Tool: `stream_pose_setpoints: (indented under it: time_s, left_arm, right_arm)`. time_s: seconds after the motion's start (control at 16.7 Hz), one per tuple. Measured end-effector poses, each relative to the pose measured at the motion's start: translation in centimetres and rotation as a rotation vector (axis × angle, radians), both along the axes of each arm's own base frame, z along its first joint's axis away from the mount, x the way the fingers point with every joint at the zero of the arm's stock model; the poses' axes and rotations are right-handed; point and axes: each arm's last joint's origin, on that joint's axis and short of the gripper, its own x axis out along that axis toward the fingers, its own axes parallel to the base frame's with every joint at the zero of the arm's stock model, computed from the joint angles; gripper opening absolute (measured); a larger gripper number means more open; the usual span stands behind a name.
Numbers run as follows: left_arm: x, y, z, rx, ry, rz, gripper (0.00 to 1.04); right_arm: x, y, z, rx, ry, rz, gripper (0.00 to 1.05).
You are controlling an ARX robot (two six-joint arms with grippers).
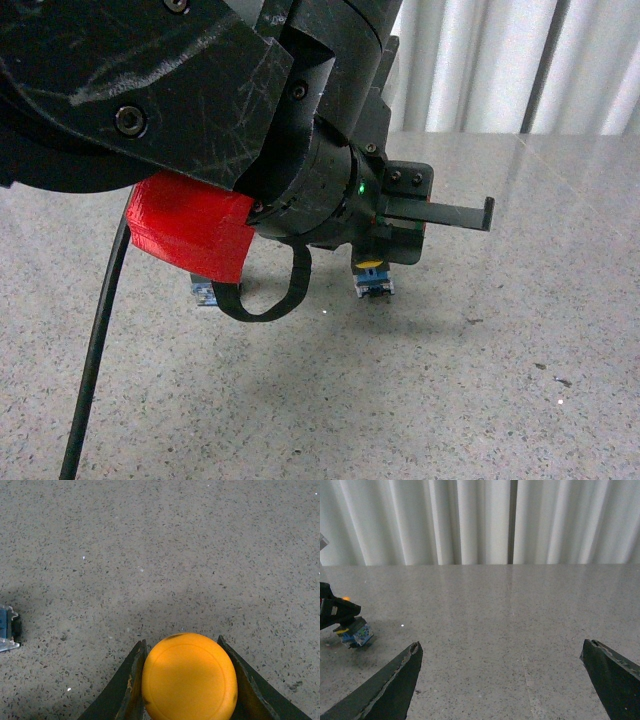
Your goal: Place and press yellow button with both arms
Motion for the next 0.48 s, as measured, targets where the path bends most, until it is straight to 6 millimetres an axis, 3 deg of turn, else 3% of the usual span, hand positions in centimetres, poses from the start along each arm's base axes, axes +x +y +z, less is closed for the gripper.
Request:
stream_pose_setpoints:
  time_s: [0.48]
  left_arm:
    - [0.1,0.13,-0.23,0.008,0.006,0.008,0.34]
  right_arm:
    - [0.0,0.0,0.0,0.0,0.0,0.0,0.98]
